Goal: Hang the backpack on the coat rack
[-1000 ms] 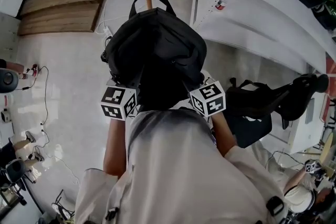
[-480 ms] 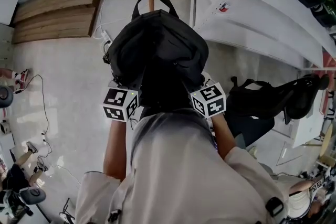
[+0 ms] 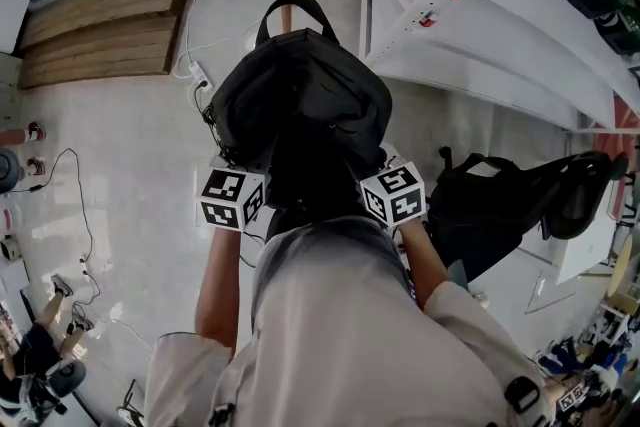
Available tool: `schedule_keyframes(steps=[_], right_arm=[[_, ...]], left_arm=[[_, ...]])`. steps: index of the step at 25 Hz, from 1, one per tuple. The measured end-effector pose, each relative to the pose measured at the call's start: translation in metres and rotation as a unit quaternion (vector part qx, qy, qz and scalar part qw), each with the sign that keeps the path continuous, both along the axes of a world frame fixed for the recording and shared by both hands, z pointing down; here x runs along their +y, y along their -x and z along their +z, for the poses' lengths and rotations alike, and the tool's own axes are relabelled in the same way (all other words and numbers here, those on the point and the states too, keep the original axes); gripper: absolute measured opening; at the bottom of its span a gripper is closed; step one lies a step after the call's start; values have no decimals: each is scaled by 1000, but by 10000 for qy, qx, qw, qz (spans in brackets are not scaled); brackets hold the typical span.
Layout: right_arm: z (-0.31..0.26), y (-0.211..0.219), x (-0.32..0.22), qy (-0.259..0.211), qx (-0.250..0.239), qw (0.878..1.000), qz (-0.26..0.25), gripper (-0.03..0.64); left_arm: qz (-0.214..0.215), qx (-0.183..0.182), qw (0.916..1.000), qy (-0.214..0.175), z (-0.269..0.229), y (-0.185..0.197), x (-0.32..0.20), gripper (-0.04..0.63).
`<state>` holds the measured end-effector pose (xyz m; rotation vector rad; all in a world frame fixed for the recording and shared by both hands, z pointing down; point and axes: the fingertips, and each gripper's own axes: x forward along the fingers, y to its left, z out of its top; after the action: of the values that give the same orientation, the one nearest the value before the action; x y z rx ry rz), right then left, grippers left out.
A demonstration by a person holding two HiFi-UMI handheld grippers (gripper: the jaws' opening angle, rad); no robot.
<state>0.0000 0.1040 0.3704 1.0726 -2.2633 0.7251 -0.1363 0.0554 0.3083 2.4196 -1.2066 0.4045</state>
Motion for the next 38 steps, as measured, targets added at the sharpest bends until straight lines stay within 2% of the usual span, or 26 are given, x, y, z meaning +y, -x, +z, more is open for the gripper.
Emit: schedule_keyframes(steps=[13, 24, 38], right_arm=[[41, -11, -51, 466, -47, 9987, -193, 115], [67, -19, -90, 710, -103, 9963, -472, 117], [101, -18, -111, 969, -79, 9932, -639, 120]], left_arm=[[-194, -72, 9987, 461, 44, -11, -51, 84], [-444, -114, 9965, 702, 70, -16, -84, 84], [-569, -83, 9936, 973, 106, -13, -104, 84]])
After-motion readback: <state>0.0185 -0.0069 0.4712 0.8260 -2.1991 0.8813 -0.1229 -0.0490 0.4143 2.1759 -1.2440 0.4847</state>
